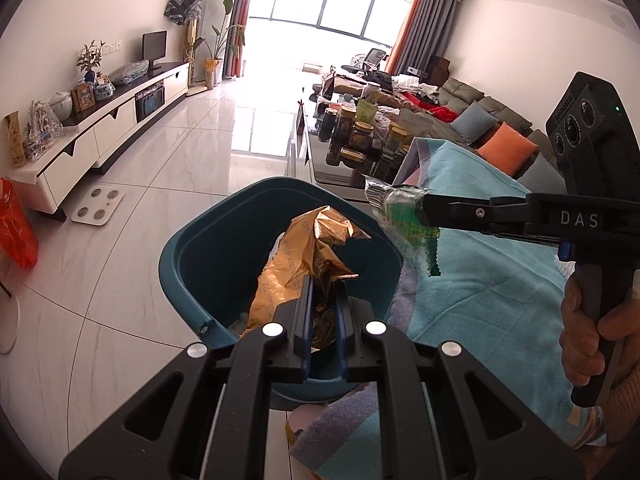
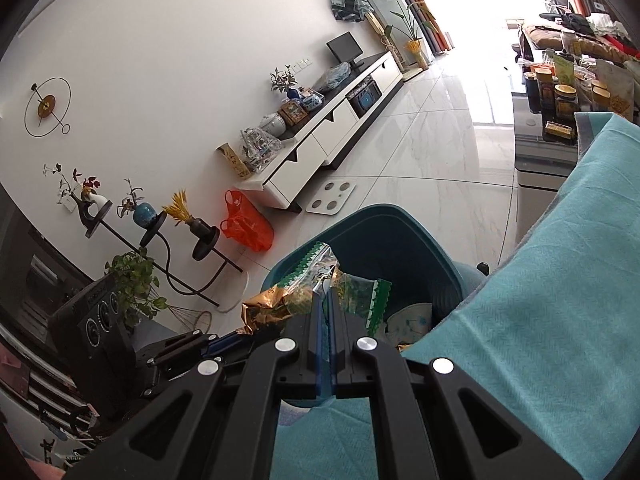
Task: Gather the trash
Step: 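Carry both wrappers over the teal wastebasket and open both tools, then move both open tools back over the white foam nets on the blanket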
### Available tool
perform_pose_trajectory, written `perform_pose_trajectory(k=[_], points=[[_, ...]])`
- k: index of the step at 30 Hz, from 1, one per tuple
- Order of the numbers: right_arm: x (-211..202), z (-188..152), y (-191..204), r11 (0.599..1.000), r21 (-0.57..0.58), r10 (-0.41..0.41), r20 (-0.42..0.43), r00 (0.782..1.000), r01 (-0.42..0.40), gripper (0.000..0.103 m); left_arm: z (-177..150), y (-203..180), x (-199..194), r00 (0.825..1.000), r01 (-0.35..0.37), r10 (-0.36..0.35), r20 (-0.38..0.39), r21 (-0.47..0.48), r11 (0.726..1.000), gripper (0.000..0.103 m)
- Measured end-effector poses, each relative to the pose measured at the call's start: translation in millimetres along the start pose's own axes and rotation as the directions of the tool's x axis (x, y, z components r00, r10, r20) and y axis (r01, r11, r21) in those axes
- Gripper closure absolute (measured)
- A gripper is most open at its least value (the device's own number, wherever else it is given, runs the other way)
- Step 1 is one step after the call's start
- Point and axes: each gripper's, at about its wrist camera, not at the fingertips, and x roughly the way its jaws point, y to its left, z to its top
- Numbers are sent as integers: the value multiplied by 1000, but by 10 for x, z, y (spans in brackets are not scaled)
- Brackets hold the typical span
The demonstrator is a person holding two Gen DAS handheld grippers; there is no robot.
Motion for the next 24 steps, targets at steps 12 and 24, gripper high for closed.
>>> perform_pose_trajectory(k=[12, 24], points=[[369, 68, -58, 997, 42, -68, -66, 996, 70, 96, 10, 151, 321, 998, -5, 0, -66, -74, 997, 91], [46, 25, -8, 998, 38, -53, -12, 999, 53, 79, 29, 54, 97, 1000, -4, 6, 22, -92, 996, 55]])
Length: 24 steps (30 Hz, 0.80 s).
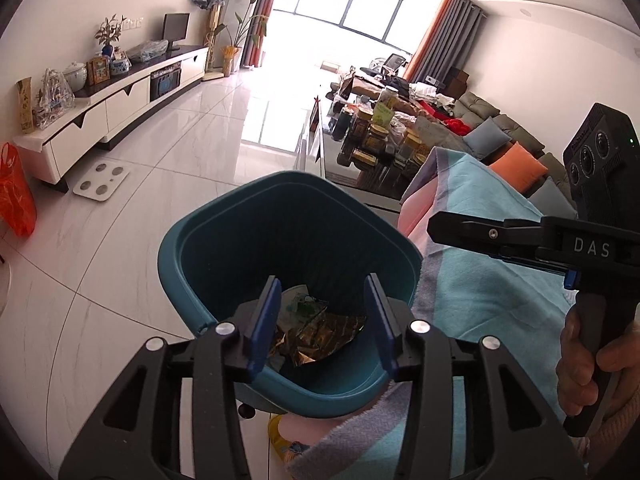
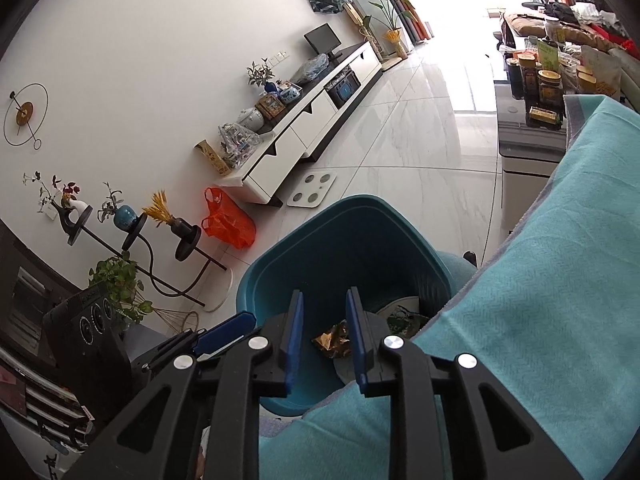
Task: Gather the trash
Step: 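Move both open tools back over the white foam nets on the blanket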
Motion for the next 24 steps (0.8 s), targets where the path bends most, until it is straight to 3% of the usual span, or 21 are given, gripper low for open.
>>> perform_pose_trajectory(k=[2, 7, 14, 19, 24], points=[[-201, -41, 46, 1000, -26, 1, 37, 999, 0, 70, 14, -104, -142, 999, 13, -15, 41, 30, 999, 44], [-804, -228, 109, 995, -94, -28, 130, 991, 40, 61, -21, -517, -436, 987, 106, -119, 108, 126, 986, 32], [-1666, -632, -79, 986, -91, -116, 251, 961, 142, 56, -202, -1383, -496, 948, 290, -314, 42, 283, 914, 25], [-2206, -999, -330, 970, -31, -220, 317, 922, 242, 53, -371, -1953, -322, 921, 381, -386, -56, 341, 859, 25], [-2678, -1326, -625, 914, 52, -392, 362, 846, 402, 47, -483, -2386, -87, 899, 438, -412, -152, 359, 824, 25]])
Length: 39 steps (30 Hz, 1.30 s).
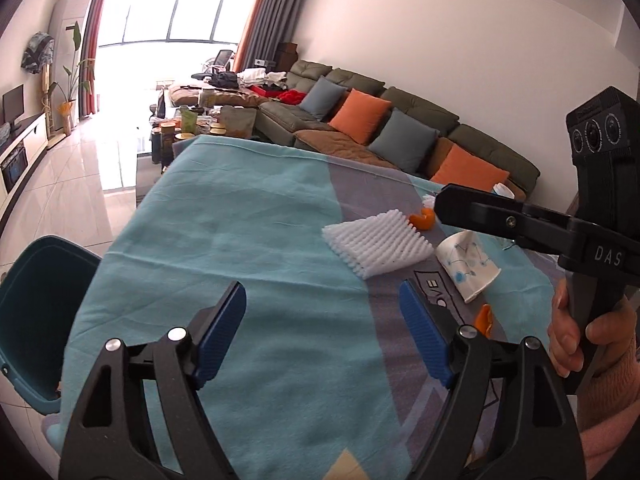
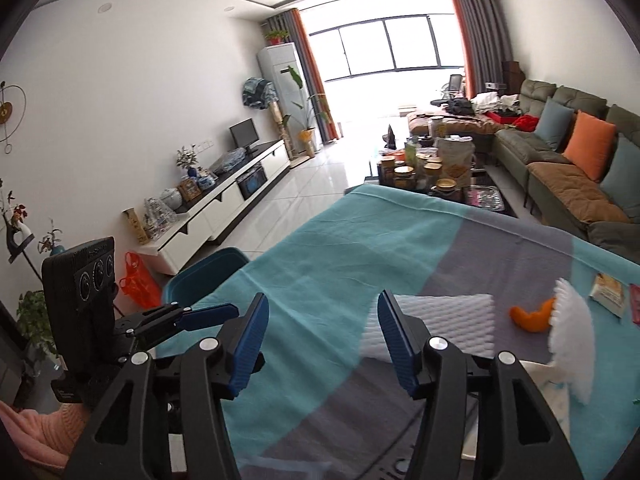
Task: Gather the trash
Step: 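Move both open tools back over the white foam nets on the blanket, then grasp a white foam net with the left tool while the right tool grasps another foam net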
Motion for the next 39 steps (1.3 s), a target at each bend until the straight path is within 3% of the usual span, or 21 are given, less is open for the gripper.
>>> perform_pose_trajectory(k=[3, 6, 12, 21, 25, 27, 29, 33, 39], points=[[-163, -106, -270, 992, 10, -124, 19, 992, 124, 41, 38, -90, 224, 998, 24, -24, -51, -3, 1000, 25], [-244, -196, -538, 967, 21, -255, 15, 967, 254, 41, 41, -166, 385, 995, 44, -45, -90, -8, 999, 25], [-199, -286, -929, 928, 60, -367, -32, 929, 369, 40, 138, -341, 694, 986, 32, -29, -164, 14, 999, 27], [11, -306, -1102, 915, 42, -398, -75, 914, 402, 44, 210, -417, 1038, 964, 69, -73, -254, -26, 997, 39], [2, -298, -1149, 920, 54, -383, -73, 921, 387, 62, 251, -379, 1097, 961, 73, -85, -262, -54, 996, 48], [-14, -282, -1171, 926, 70, -367, -72, 928, 371, 70, 260, -361, 1116, 960, 78, -93, -263, -67, 995, 61], [-38, -275, -1206, 930, 90, -351, -73, 933, 357, 80, 263, -344, 1154, 955, 93, -112, -274, -80, 992, 82], [-89, -269, -1269, 931, 119, -338, -71, 938, 345, 94, 249, -354, 1149, 959, 94, -110, -262, -74, 993, 91], [-223, -272, -1324, 929, 164, -331, -38, 943, 332, 95, 253, -380, 1018, 970, 102, -112, -218, -57, 993, 93]])
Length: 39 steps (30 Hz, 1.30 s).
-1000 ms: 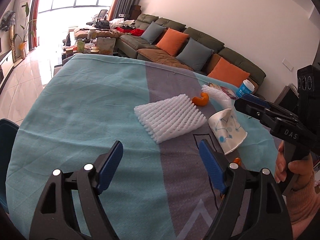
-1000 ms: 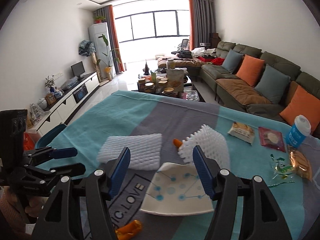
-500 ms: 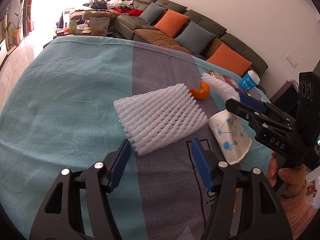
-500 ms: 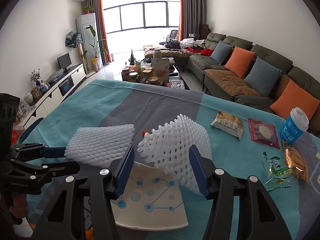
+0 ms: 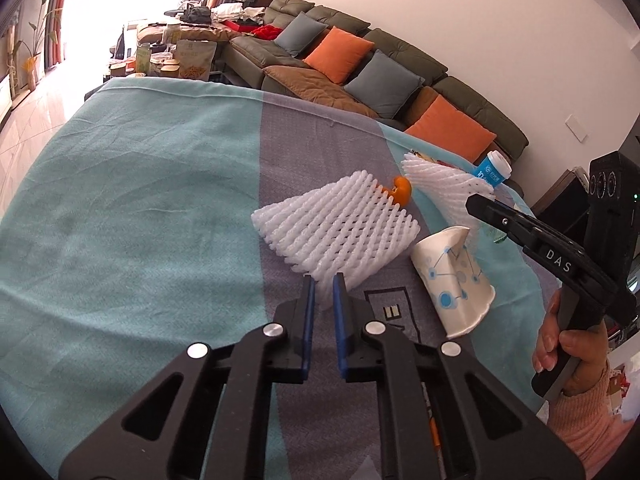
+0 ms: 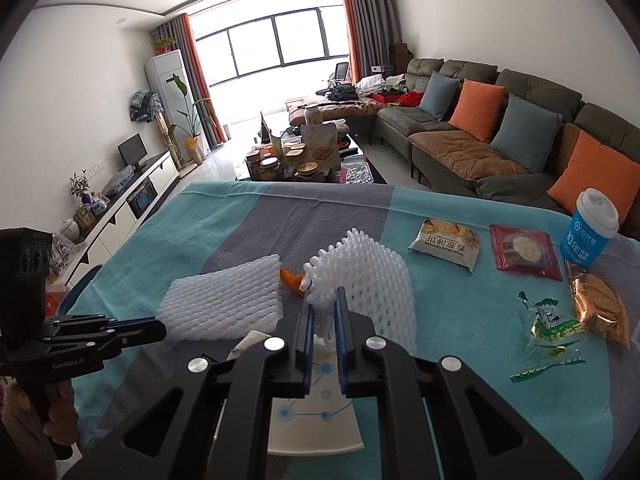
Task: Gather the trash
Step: 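Grasp a white foam net with the left tool while the right tool grasps another foam net, then carry both foam nets over the teal wastebasket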
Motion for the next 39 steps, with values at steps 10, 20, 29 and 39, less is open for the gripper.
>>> perform_pose_trajectory(k=[10, 20, 29, 39], points=[[-350, 99, 91, 999, -9, 50, 92, 995, -49, 95, -99, -12, -352, 997, 11, -12, 71, 12, 1000, 95], [-560, 159, 352, 988, -40, 152, 136, 979, -148, 95, -225, 97, -739, 991, -7, 9, 134, -13, 1000, 95], [-531, 128, 639, 963, -65, 266, 106, 958, -260, 95, -376, 295, -1066, 984, -31, 41, 175, -59, 998, 95], [-394, 117, 1083, 924, -110, 375, 53, 926, -367, 95, -563, 572, -1429, 972, -65, 91, 216, -125, 990, 95]])
